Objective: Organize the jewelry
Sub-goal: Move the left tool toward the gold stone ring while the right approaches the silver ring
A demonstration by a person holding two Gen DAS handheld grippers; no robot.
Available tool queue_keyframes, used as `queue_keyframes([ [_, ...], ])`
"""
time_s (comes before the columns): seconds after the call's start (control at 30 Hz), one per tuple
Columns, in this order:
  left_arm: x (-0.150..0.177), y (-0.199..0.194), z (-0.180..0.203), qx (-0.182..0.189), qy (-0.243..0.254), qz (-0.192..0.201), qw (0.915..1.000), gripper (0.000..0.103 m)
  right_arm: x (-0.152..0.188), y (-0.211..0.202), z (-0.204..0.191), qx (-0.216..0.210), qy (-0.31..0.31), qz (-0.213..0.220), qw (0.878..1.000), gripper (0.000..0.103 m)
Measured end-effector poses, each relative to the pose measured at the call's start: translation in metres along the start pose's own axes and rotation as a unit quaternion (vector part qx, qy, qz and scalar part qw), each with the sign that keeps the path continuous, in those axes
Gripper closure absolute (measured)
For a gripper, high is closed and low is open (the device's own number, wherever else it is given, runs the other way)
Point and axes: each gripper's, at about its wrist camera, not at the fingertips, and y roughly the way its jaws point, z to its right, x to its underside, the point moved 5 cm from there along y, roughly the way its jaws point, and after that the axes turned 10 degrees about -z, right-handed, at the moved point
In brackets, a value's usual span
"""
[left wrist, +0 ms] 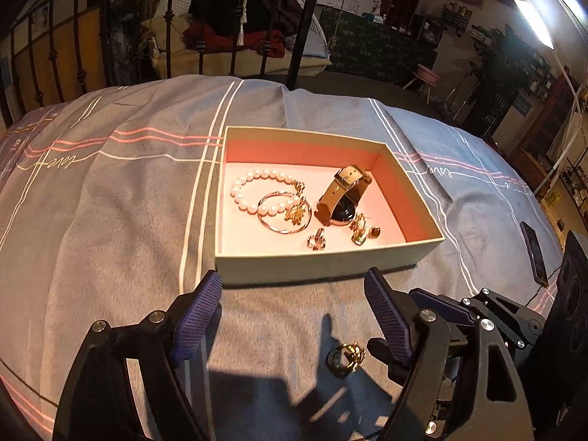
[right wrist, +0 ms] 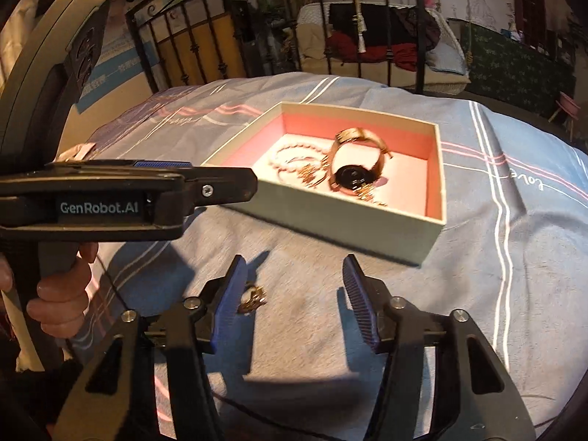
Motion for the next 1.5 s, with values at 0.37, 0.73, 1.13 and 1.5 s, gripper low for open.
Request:
queue_keyframes([
  [0.37, 0.037, 0.003, -0.032, 0.001, -0.040, -0.031, 0.9987, 0.025, 0.011, 0.015, -0.028, 0.002, -0.055, -0.030, 0.998, 0.082],
  [0.73, 0.048, 0.011, -0.007, 0.009, 0.000, -0.046, 0.9989, 0.025, 0.025, 0.001, 0.017, 0.007, 0.024, -0.013, 1.000, 0.091],
  [1.13, 0.055, 0.004, -0.019, 0.002, -0.015, -0.045, 0.9989, 0.025, 0.020, 0.012, 0.009, 0.031, 0.012, -0.038, 0.999, 0.091],
  [1.5, 0.053, 0.019, 0.028, 0.013, 0.057, -0.050, 0.9970, 0.025, 0.025, -0.003, 0.039, 0.048, 0.058, -0.021, 0.997, 0.090],
])
